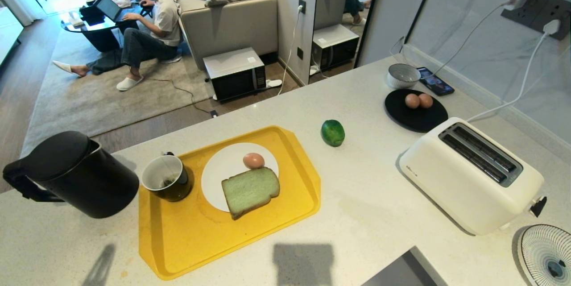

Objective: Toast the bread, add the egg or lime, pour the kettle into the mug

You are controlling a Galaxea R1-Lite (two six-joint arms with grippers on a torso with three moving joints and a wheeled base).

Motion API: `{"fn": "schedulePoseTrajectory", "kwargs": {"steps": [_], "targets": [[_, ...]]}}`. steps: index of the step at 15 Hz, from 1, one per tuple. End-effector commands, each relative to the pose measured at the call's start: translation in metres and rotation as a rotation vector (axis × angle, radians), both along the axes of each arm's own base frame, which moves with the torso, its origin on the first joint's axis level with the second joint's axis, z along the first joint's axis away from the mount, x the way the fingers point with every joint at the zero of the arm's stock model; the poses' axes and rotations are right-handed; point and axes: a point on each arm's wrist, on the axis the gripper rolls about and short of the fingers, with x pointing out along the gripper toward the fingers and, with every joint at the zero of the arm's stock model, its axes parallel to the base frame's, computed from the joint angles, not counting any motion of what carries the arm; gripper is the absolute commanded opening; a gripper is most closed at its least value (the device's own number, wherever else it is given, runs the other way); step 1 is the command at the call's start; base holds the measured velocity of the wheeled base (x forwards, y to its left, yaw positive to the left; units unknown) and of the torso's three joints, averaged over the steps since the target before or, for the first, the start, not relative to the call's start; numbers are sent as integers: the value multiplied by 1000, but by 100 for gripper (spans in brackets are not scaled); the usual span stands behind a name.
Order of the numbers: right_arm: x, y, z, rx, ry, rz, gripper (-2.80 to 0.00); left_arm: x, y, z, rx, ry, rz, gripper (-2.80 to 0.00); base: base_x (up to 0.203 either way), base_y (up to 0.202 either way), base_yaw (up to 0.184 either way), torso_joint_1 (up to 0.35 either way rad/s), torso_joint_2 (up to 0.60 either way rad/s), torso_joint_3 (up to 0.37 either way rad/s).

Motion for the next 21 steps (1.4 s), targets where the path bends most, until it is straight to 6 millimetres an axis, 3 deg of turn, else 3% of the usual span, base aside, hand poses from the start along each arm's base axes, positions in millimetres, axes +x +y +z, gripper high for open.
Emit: {"fn": "schedulePoseTrajectory", "kwargs": {"steps": [1,3,7,10,15,18,21], "targets": [[0,0,0,0,1,1,-280,-17,1,-21,5,-24,-7,-280,0,0,0,0,0,0],[0,0,0,0,1,1,-280,-20,1,-30,9,-20,-13,-280,0,0,0,0,0,0],[0,0,0,0,1,1,-280,-32,2,-73,25,29,-17,-280,0,0,0,0,0,0],[0,0,0,0,1,1,-280,-9,2,-100,36,63,-9,-280,0,0,0,0,0,0],[0,0,0,0,1,1,-280,29,3,-167,126,219,38,-280,0,0,0,0,0,0],[0,0,0,0,1,1,-280,30,3,-184,148,380,35,-280,0,0,0,0,0,0],[0,0,0,0,1,1,-280,30,3,-184,124,380,25,-280,0,0,0,0,0,0]]}}
